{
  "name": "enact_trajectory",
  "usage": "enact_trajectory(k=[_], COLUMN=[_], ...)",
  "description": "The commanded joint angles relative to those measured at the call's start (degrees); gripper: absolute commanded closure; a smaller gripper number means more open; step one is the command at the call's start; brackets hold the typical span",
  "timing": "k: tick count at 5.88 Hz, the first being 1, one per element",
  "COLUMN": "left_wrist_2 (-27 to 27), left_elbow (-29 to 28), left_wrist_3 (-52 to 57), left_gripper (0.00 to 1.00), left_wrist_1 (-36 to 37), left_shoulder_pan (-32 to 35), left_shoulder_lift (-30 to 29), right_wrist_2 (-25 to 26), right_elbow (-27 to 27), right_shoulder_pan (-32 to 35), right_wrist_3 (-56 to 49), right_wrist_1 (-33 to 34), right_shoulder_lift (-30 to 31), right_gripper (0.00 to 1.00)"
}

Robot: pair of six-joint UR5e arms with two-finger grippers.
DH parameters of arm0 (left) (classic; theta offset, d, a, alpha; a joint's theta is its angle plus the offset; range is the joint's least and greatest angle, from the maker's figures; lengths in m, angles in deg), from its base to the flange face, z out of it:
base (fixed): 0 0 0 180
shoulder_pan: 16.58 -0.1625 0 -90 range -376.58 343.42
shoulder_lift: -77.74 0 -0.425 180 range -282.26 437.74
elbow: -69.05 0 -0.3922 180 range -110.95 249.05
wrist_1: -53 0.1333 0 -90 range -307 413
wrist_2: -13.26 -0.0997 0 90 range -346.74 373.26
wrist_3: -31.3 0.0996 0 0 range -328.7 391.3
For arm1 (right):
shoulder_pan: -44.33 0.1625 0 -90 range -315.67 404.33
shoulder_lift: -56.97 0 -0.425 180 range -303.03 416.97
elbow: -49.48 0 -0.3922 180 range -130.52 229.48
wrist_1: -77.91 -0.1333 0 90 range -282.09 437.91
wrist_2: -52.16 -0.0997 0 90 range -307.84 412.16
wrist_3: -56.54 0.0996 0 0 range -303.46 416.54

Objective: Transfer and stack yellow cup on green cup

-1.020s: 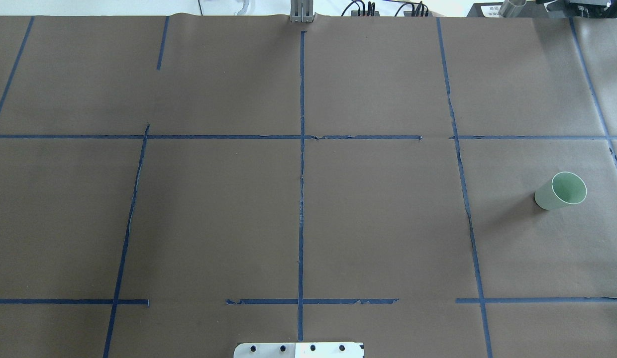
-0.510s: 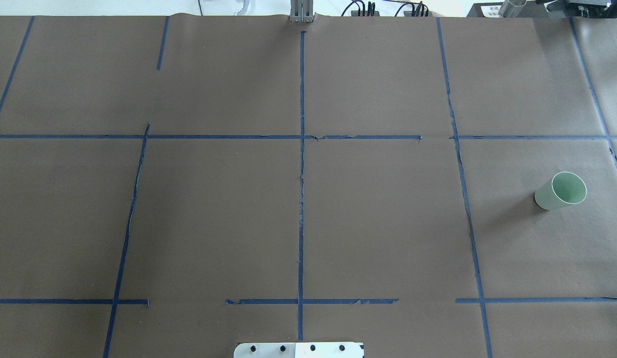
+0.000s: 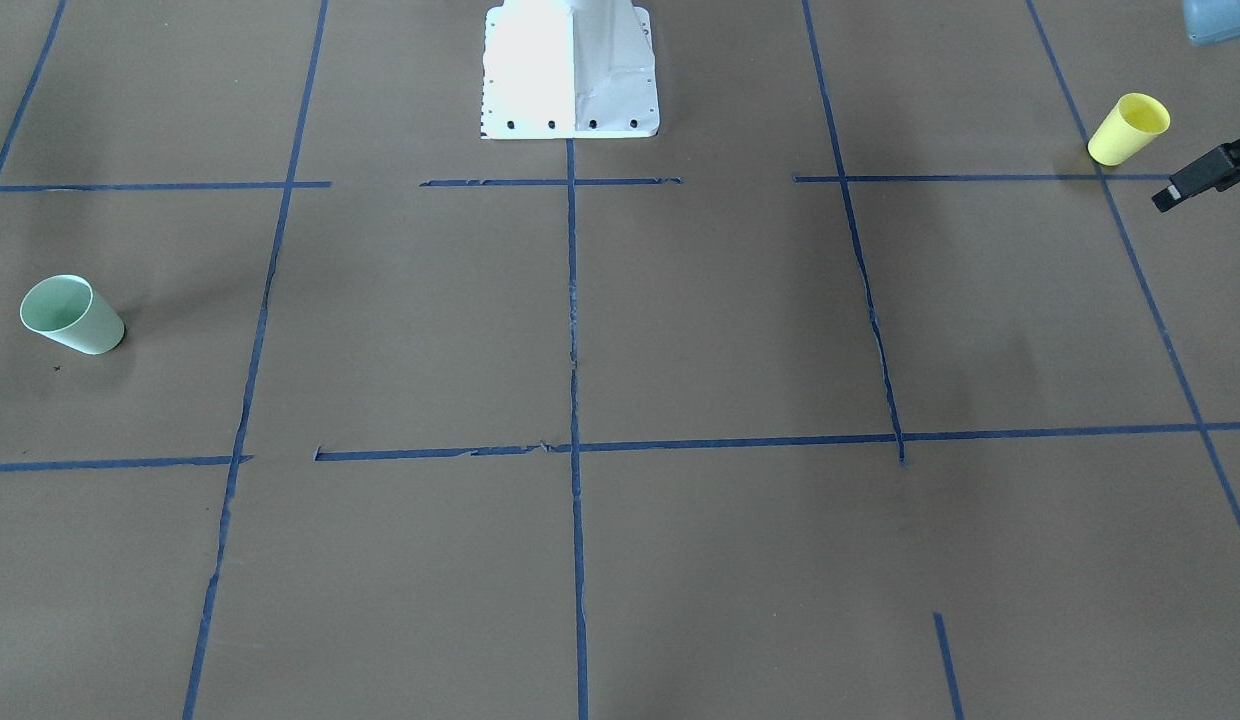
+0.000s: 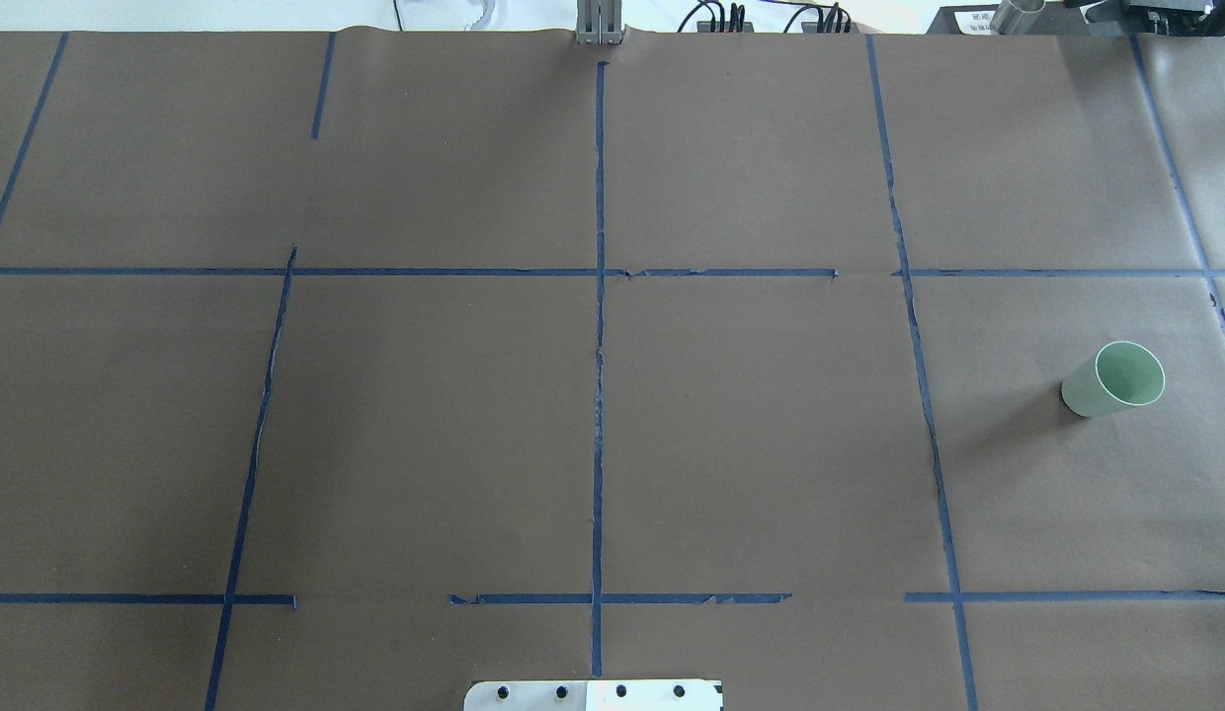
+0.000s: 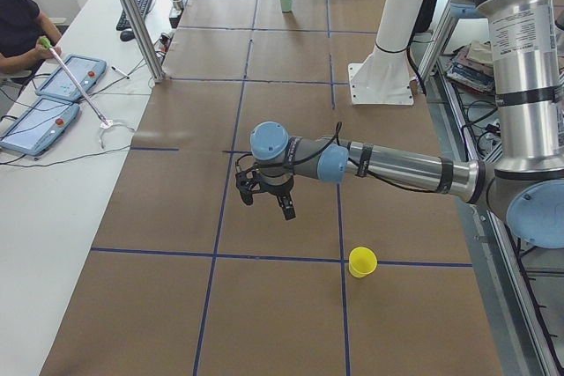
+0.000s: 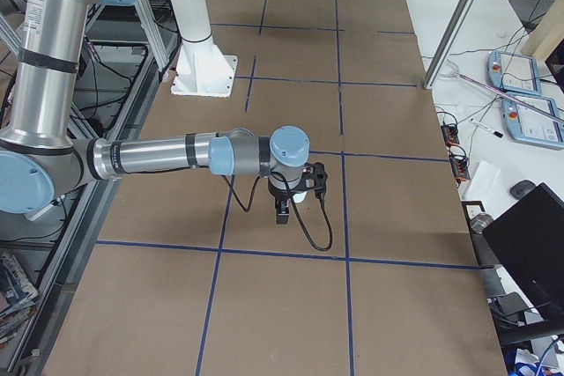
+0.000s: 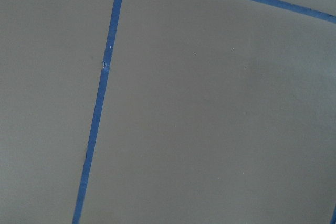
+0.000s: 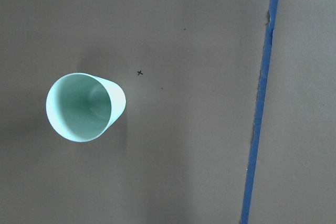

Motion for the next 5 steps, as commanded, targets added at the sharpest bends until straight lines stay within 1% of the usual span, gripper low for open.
enact_trajectory(k=[1, 2, 3, 4, 5], left_wrist_2=[-9.4, -15.5, -22.9, -28.9, -35.2], left_elbow=[0.1, 0.2, 1.2, 1.4, 1.6], left_wrist_3=[-18.9, -28.8, -40.4, -50.5, -63.6], left_gripper=[0.00, 0.00, 0.00, 0.00, 0.00], left_wrist_1=[-5.5, -5.8, -5.8, -5.5, -4.7], left_shoulder_pan=[-7.8, -12.0, -18.5, -22.8, -27.9], left_shoulder_lift=[0.1, 0.1, 0.9, 1.1, 1.1], right_wrist_2=[0.1, 0.4, 0.4, 0.4, 0.1], right_elbow=[-0.1, -0.2, -0.2, -0.2, -0.2], right_shoulder_pan=[-0.3, -0.8, -1.7, -2.3, -2.3], right_wrist_3=[0.5, 0.5, 0.4, 0.4, 0.8], right_wrist_1=[-0.2, -0.2, -0.3, -0.3, -0.9], right_shoulder_lift=[0.4, 0.2, 0.1, -0.2, -0.3], right_gripper=[0.00, 0.00, 0.01, 0.03, 0.01])
